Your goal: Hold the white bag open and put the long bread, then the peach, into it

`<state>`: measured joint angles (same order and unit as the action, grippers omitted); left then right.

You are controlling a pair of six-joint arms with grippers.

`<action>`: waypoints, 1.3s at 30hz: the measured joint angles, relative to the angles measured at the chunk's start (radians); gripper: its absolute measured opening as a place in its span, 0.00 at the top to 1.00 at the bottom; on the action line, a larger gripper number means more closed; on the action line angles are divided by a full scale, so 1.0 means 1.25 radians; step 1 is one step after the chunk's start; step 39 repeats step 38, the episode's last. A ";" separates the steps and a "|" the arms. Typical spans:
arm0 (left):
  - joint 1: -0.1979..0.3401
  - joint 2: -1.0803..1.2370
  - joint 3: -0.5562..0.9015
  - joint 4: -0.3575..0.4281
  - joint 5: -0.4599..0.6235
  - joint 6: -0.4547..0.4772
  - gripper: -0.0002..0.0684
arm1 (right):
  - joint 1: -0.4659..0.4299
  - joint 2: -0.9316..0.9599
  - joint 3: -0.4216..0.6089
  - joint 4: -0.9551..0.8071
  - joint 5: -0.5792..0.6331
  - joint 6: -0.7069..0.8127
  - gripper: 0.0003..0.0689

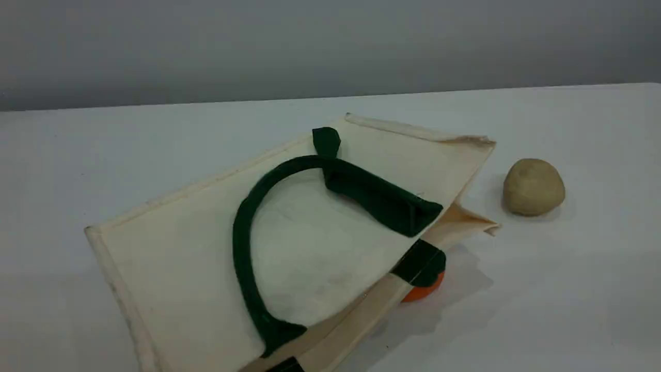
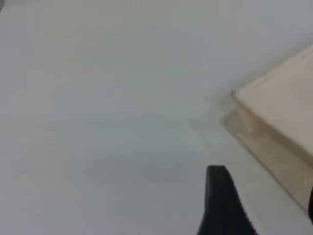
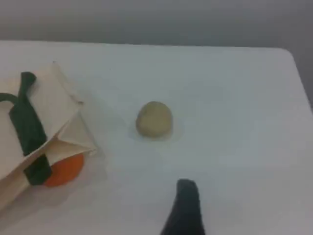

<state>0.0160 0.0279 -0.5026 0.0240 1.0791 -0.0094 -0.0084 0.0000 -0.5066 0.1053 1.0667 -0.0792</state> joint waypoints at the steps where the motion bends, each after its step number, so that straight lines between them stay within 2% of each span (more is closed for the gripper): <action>1: 0.000 -0.008 0.000 0.000 0.000 0.000 0.45 | -0.005 0.000 0.000 0.000 0.000 0.000 0.20; 39: -0.001 -0.022 0.000 0.000 -0.001 0.000 0.45 | -0.010 0.000 0.000 0.000 -0.001 0.000 0.20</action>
